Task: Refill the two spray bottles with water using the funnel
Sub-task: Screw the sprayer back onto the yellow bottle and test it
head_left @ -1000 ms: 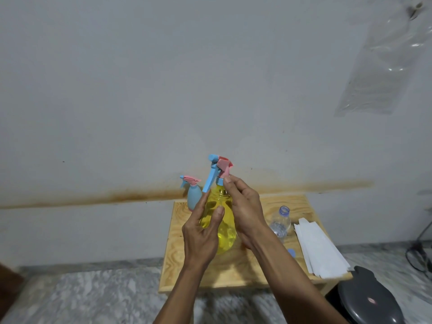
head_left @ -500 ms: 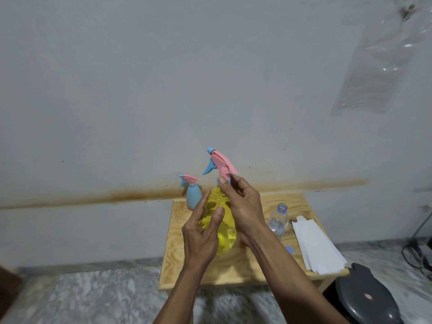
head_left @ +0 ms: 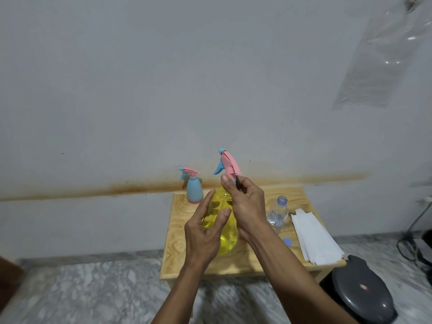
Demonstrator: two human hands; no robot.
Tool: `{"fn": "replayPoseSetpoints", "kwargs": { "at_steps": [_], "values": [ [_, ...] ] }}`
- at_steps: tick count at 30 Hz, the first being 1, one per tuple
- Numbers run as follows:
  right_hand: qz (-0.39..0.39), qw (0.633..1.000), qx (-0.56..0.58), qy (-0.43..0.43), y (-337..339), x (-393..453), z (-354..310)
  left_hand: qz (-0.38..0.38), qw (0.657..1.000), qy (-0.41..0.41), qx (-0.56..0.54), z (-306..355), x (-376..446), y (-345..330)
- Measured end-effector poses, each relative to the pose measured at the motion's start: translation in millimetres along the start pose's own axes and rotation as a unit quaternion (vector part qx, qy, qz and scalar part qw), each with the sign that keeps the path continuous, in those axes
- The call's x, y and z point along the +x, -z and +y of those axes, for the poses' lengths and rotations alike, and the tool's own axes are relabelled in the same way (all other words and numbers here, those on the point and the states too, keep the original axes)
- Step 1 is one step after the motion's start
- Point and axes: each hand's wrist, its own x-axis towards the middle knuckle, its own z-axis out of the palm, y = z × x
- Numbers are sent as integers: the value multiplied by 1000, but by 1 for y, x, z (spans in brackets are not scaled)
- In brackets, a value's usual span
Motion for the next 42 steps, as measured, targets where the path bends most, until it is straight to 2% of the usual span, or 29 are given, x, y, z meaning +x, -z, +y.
{"fn": "replayPoseSetpoints", "kwargs": {
  "at_steps": [7,13,18,22,26,31,39,42],
  "values": [
    [7,1000,-22,-13,1,-8,0,-22,1000,15,-14,-4,-6,9],
    [-16,982,-188,1,13,-4,0,-61,998,22,4,-22,-27,8],
    [15,966,-258,23,27,-10,25,-24,997,69,-10,-39,-56,-1],
    [45,951,-307,3,37,-11,46,-26,991,127,7,-47,-74,-8],
    [39,939,-338,-39,52,-17,72,-30,983,173,46,-58,-98,-21],
    [12,921,-371,-116,77,-30,113,20,971,200,130,-73,-142,-35],
    [3,916,-371,-155,93,-51,150,62,943,274,180,-91,-180,-36],
    [8,915,-371,-161,94,-50,154,71,941,275,182,-97,-181,-37]
  ]
}}
